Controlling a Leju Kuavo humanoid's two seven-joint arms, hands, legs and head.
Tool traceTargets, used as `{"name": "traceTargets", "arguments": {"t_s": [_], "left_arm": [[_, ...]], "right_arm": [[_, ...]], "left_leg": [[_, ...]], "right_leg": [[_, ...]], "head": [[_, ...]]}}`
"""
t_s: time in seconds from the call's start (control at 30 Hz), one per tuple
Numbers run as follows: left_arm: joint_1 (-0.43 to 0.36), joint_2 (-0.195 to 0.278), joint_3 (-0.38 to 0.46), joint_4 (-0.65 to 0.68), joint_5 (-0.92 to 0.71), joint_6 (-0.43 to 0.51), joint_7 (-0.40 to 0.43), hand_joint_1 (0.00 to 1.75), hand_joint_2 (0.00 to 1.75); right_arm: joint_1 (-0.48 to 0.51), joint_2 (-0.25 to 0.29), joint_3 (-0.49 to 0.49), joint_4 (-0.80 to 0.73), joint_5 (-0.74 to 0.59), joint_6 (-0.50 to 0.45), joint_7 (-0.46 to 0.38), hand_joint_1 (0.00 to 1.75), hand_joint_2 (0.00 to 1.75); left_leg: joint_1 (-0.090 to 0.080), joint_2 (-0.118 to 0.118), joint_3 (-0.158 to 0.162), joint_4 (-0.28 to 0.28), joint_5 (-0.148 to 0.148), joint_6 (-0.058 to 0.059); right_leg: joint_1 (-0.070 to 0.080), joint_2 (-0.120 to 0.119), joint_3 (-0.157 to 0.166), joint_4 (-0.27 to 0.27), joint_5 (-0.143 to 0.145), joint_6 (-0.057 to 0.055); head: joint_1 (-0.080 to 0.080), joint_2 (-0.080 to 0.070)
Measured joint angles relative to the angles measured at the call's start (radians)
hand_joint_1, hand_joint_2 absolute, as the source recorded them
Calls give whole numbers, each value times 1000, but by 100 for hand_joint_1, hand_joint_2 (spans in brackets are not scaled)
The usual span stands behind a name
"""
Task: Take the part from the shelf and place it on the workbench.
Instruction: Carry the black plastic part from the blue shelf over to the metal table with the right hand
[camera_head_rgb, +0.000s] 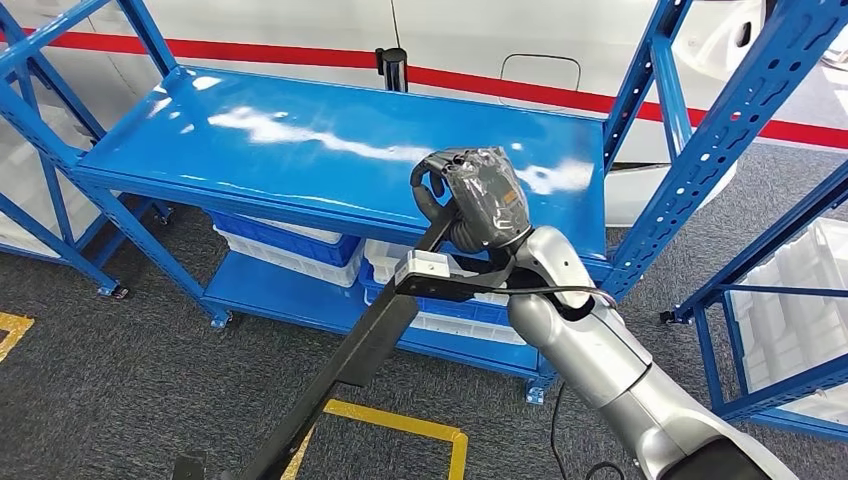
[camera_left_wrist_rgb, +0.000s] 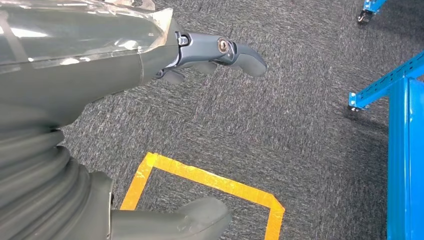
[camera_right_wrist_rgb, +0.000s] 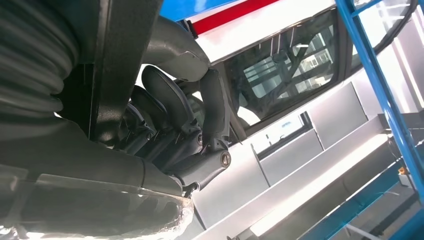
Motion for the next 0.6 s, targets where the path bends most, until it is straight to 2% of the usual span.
{"name": "traceTargets", "arguments": {"t_s": [0.13, 0.6], "left_arm": [[0, 0, 0, 0, 2, 0, 0, 0, 175], [0, 0, 0, 0, 6, 0, -2, 0, 175]], "right_arm": [[2, 0, -6, -7, -19, 13, 0, 162, 175], [3, 0, -9, -11, -16, 28, -8, 162, 175]], "left_leg": [[-1, 0, -1, 0, -1, -5], [-6, 0, -1, 1, -1, -5]], "right_leg": [[0, 0, 0, 0, 0, 0], [-4, 0, -1, 0, 1, 1]], "head": [[0, 0], [0, 0]]}}
